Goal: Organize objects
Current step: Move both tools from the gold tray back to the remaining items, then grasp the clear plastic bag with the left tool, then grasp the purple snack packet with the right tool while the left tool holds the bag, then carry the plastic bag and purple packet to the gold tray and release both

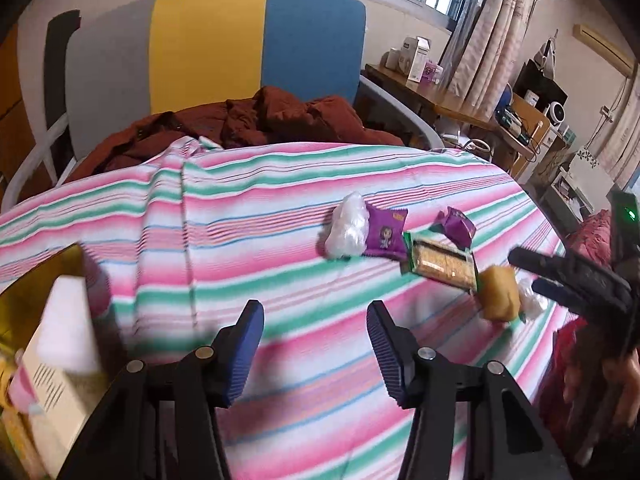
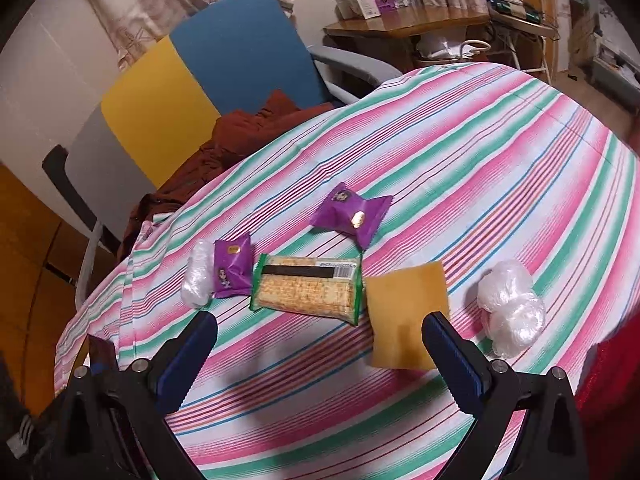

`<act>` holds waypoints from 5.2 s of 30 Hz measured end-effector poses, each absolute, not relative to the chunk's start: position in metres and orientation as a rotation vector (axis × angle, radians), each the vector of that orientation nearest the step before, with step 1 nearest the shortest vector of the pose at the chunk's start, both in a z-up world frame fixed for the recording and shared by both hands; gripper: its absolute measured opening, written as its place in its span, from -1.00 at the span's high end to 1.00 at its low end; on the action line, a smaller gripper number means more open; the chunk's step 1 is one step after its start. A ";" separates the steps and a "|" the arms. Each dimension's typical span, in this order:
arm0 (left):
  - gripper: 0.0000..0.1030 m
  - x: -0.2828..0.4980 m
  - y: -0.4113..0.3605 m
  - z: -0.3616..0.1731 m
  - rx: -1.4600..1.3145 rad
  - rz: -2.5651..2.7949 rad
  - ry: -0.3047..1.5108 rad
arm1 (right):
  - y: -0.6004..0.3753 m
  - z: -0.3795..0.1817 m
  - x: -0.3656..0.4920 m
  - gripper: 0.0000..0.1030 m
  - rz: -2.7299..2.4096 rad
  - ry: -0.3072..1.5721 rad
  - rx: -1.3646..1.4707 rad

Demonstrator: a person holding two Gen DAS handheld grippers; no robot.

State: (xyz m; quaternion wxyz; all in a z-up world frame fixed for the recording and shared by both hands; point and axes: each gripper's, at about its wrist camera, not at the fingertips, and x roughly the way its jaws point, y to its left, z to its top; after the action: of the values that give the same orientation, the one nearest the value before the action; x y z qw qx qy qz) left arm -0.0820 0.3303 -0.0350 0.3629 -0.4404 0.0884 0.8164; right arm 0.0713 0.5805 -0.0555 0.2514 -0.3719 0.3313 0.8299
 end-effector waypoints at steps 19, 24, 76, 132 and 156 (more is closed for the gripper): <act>0.06 -0.161 0.431 -0.085 -1.248 1.962 0.095 | 0.574 -0.052 0.063 -1.00 2.308 0.867 -1.023; 0.16 -0.165 0.452 -0.097 -1.240 1.952 0.177 | 0.574 -0.054 0.061 -1.00 2.313 0.862 -1.034; 0.32 -0.052 0.317 -0.120 -1.117 2.130 0.117 | 0.555 -0.115 -0.112 0.12 2.312 0.611 -1.462; 0.33 -0.005 0.171 0.012 -0.904 2.414 0.061 | 0.448 -0.090 -0.017 0.13 2.579 0.366 -1.517; 0.33 -0.048 -0.006 -0.018 -1.051 2.701 -0.266 | 0.252 -0.027 -0.008 0.12 3.087 0.324 -1.511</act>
State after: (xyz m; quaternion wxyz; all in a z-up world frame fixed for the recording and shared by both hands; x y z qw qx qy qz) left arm -0.0484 -0.0058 -0.0178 0.1151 -0.3587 -0.0909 0.9219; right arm -0.0080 0.2517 -0.0270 -0.1546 -0.4326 0.0927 0.8834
